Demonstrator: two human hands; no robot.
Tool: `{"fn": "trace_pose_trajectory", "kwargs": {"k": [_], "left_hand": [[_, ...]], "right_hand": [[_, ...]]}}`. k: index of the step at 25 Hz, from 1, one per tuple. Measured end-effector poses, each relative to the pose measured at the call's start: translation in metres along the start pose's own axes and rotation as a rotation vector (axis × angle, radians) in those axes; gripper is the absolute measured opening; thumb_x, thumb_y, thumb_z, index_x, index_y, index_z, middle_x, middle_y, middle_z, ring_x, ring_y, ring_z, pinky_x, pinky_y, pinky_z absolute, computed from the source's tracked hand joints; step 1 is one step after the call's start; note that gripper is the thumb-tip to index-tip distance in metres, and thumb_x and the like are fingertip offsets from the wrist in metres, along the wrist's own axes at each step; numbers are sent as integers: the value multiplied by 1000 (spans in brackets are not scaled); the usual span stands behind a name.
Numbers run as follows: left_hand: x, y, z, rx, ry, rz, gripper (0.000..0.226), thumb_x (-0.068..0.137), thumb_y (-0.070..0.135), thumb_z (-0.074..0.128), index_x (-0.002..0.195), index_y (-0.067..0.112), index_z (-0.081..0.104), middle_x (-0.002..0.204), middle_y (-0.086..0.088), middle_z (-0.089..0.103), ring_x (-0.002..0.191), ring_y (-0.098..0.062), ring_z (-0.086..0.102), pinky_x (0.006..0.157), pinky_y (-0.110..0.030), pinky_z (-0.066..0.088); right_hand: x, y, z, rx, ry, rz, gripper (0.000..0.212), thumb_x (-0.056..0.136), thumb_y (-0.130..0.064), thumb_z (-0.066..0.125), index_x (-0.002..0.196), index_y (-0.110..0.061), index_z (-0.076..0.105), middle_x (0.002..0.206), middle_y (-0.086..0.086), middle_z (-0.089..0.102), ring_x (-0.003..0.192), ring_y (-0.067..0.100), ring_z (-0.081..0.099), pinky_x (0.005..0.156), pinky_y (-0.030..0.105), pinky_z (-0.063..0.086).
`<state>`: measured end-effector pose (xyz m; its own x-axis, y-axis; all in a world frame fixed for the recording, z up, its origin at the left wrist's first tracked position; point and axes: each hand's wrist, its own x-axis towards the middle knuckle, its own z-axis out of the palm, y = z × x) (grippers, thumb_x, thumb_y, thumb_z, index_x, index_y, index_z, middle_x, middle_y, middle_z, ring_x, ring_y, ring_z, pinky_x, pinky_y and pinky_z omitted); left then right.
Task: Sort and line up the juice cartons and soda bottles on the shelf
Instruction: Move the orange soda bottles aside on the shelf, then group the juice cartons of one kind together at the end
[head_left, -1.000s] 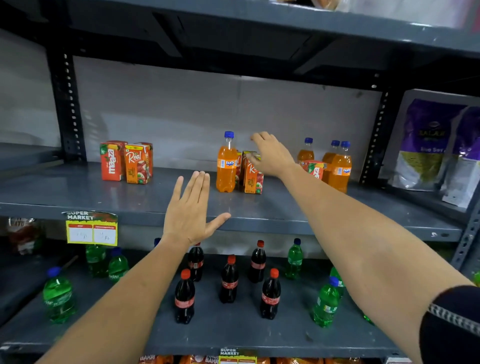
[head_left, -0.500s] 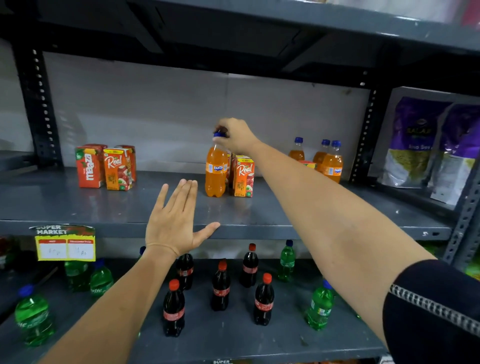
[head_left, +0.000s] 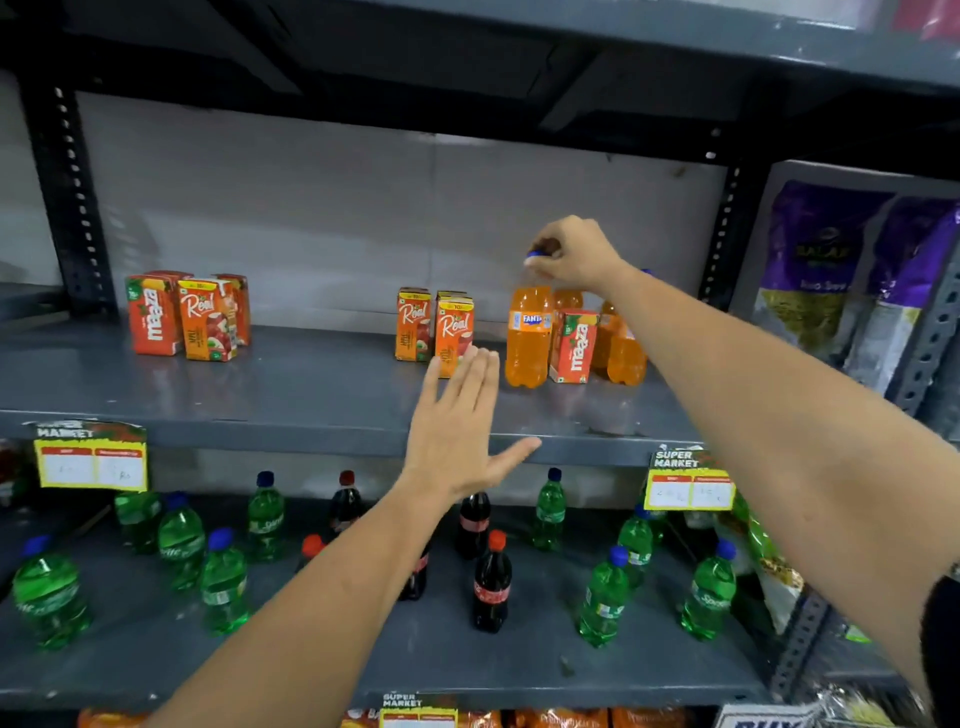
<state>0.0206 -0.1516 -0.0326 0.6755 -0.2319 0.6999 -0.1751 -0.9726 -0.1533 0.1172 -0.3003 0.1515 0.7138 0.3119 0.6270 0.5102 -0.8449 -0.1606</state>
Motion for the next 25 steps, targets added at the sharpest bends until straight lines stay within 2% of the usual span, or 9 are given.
{"fn": "trace_pose_trajectory", "kwargs": {"k": [5, 8, 10, 13, 16, 20, 22, 25], "left_hand": [[14, 17, 12, 87, 9, -70, 102, 82, 78, 11, 151, 4, 13, 159, -12, 16, 148, -23, 7, 119, -51, 2], [13, 17, 11, 115, -2, -75, 101, 82, 78, 13, 149, 3, 20, 157, -12, 25, 147, -23, 16, 118, -51, 8], [13, 18, 12, 121, -9, -67, 100, 82, 77, 14, 148, 2, 24, 155, -13, 30, 146, -24, 21, 118, -51, 10], [12, 19, 10, 109, -9, -80, 101, 82, 78, 13, 147, 1, 27, 154, -14, 32, 145, -25, 22, 118, -50, 11], [7, 14, 6, 110, -28, -72, 103, 81, 78, 13, 147, 0, 25, 154, -15, 31, 145, -25, 22, 117, -50, 11], [-8, -13, -2, 122, -74, -54, 107, 78, 81, 12, 146, 0, 27, 152, -16, 36, 144, -25, 27, 118, -50, 9], [-15, -31, -6, 114, -83, -65, 108, 78, 82, 12, 146, 0, 29, 152, -15, 36, 144, -25, 28, 118, -49, 6], [-31, -69, -19, 145, -83, -90, 109, 77, 82, 9, 146, -1, 30, 151, -15, 38, 143, -25, 28, 118, -48, 5]], "right_hand": [[5, 31, 20, 39, 15, 27, 30, 87, -20, 64, 110, 0, 65, 113, 19, 67, 106, 29, 61, 81, 26, 43], [10, 40, 17, 74, -106, 17, 41, 86, -26, 65, 120, -5, 57, 119, 13, 63, 104, 24, 59, 79, 25, 44], [8, 50, 8, 120, -179, -8, 49, 84, -24, 64, 128, -5, 50, 127, 13, 59, 112, 24, 58, 83, 25, 45], [0, 64, 10, -22, -309, -46, 54, 86, -21, 60, 134, -4, 42, 134, 16, 53, 119, 28, 53, 90, 32, 45], [-8, 79, 22, -216, -453, -42, 46, 84, -18, 64, 126, -6, 48, 126, 15, 57, 107, 27, 55, 81, 33, 45], [-10, 77, 10, -334, -448, -129, 45, 80, -23, 71, 120, -7, 58, 121, 15, 63, 109, 30, 59, 92, 38, 48], [-16, 70, -6, -300, -490, -132, 44, 80, -26, 72, 119, -7, 61, 118, 12, 66, 107, 27, 61, 95, 38, 50], [-27, 38, -14, -124, -557, -144, 39, 77, -23, 76, 112, -7, 66, 109, 8, 71, 99, 23, 66, 94, 38, 52]]}}
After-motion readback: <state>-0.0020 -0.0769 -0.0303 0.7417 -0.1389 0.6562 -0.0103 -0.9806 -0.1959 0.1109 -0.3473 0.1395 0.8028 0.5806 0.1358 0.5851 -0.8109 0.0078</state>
